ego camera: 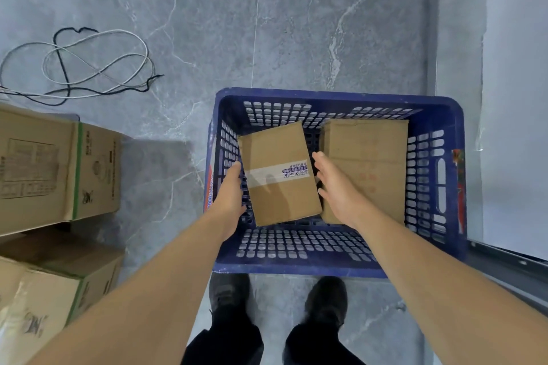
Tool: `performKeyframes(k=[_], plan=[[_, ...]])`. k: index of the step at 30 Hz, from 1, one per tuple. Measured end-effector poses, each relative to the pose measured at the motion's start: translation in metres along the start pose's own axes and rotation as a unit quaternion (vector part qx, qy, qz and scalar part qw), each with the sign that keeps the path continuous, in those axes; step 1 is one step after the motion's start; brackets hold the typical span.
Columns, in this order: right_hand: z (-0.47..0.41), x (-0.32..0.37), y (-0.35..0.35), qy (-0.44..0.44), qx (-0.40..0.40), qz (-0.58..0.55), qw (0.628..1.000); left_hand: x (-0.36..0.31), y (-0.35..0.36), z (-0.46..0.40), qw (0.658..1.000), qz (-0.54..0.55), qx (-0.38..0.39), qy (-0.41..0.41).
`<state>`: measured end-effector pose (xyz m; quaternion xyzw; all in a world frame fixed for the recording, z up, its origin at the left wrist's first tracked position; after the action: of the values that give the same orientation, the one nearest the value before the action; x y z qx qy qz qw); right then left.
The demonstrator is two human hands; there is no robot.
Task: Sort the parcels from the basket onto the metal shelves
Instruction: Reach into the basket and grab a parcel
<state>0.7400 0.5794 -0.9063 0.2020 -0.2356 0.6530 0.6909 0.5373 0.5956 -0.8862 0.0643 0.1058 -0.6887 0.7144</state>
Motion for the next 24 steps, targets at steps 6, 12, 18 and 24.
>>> performKeyframes(k=[6,12,18,24], plan=[[-0.03,-0.023,0.005,0.016,-0.017,0.02,1.0,0.008,0.003,-0.029,1.0,0.007,0.013,-0.019],[-0.055,-0.041,0.002,0.038,0.001,-0.003,0.999,0.015,0.005,-0.045,0.999,0.029,0.019,-0.022],[-0.055,-0.03,0.007,0.071,0.002,-0.028,0.997,0.017,0.006,-0.04,0.999,0.037,0.022,-0.024],[-0.013,-0.007,0.006,0.058,0.008,-0.029,0.998,0.017,0.001,-0.007,0.998,0.05,0.014,-0.024]])
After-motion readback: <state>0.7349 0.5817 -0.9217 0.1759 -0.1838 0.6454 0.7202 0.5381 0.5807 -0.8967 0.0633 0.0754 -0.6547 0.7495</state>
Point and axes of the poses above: each hand's wrist, its own z-axis away from the middle knuckle, its own y-axis out of the palm, x = y × z, the point moved 1 cm from there along -z, towards the middle knuckle, and after that the axes turned 8 degrees about -y, right-handed, at the moved point
